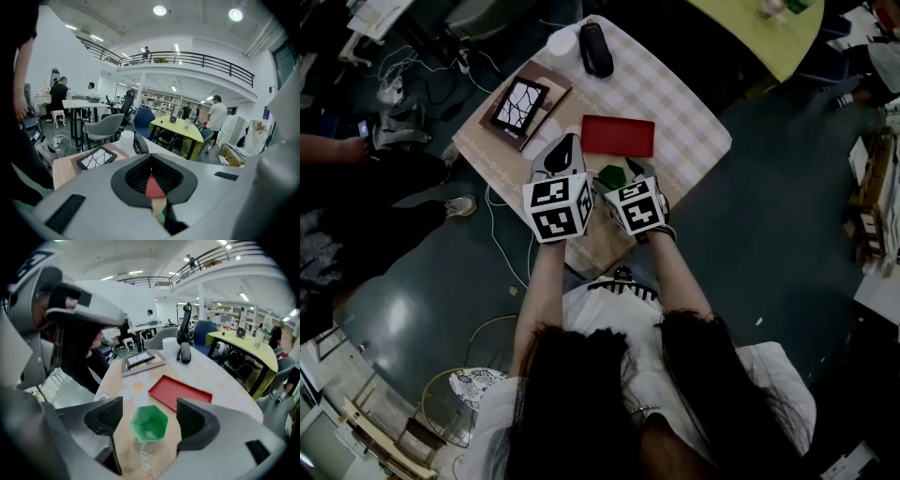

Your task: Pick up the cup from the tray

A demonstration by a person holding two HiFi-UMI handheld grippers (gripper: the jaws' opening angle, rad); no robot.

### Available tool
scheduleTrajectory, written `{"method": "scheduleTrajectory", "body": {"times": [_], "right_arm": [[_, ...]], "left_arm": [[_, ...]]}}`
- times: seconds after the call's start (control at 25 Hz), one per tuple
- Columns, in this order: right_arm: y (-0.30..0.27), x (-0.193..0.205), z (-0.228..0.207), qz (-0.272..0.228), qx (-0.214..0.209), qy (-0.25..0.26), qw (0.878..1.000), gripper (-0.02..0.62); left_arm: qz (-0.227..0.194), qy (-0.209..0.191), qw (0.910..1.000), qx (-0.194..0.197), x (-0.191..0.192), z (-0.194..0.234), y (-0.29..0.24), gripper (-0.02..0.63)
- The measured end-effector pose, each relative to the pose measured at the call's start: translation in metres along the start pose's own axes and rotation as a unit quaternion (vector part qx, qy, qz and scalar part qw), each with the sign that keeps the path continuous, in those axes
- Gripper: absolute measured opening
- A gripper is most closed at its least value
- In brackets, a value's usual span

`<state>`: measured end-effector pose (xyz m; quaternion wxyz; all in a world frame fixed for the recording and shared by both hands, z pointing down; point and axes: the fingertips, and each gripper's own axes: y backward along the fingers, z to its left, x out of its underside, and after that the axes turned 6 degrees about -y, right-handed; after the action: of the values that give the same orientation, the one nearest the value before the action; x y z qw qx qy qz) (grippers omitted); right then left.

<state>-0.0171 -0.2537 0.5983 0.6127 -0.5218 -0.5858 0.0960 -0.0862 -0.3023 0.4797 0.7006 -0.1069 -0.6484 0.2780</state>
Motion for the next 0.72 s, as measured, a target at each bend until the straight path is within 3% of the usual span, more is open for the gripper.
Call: {"method": "scheduleTrajectory", "body": {"times": [0.36,0.4,0.48,0.72], "right_arm": [[0.075,-0.105,-0.017,-0.175,-0.002,-0.078,0.981,0.356],[0.081,-0.111,-0.021,-0.183,0.013,-0.07,0.98,0.329],[0.089,-0.118,-0.028,-0.19,0.05,-0.047,0.979,0.179],[0.102,-0.126,-0.031,-0.211,0.072,-0.061,0.973,0.032]], "left_arm": [[-0.031,0.009,0.9995,0.0,-0.013,-0.008,0.012,0.005],[-0.035,0.006,0.9994,0.003,-0.016,-0.011,0.013,0.005],[-0.043,0.001,0.9991,0.005,-0.022,-0.015,0.016,0.005],[-0.062,-0.01,0.9979,0.012,-0.038,-0.024,0.021,0.005]]}}
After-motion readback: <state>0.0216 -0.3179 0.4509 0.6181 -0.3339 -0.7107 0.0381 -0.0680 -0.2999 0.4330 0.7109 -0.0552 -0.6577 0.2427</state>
